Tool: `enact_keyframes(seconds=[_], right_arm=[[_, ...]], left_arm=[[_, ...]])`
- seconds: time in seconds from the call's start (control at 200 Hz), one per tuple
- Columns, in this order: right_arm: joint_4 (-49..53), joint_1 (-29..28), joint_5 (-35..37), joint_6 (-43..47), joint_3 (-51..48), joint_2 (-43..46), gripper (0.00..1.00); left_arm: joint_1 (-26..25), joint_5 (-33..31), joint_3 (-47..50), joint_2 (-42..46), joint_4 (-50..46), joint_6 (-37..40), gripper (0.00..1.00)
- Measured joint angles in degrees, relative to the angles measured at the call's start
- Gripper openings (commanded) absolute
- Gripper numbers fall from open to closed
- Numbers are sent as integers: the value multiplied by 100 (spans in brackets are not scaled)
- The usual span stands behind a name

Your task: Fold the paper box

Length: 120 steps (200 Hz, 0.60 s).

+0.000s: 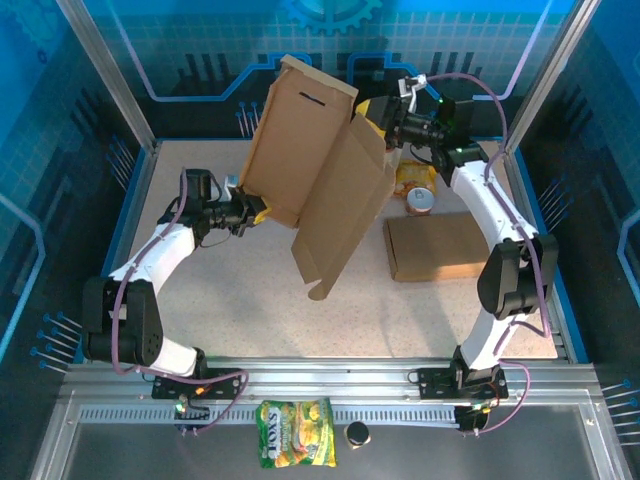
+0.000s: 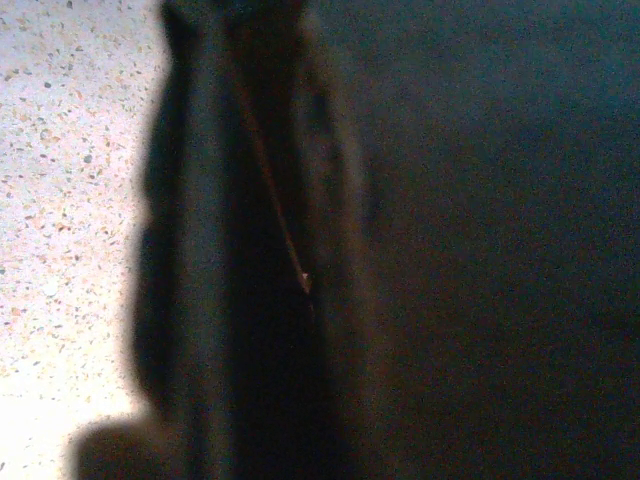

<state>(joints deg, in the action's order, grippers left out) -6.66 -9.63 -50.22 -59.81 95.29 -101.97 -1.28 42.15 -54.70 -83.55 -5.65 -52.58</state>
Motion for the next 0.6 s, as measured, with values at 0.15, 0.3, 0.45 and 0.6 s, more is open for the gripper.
enact_keyframes(seconds=[0.15,0.3,0.45,0.6], right_arm=[[-111,-35,0,-44,199,-122,77],[-160,-101,0,-68,470,-315,77],[-155,-236,4,-66,496,-431,76],[-155,-319,4,-83,496,-518,68]], left_arm=[[0,37,-33,-48,-2,0,0],[0,42,-55,-107,-2,0,0],[0,44,-90,-138,-4,0,0],[0,79,-131,-175,-2,0,0]])
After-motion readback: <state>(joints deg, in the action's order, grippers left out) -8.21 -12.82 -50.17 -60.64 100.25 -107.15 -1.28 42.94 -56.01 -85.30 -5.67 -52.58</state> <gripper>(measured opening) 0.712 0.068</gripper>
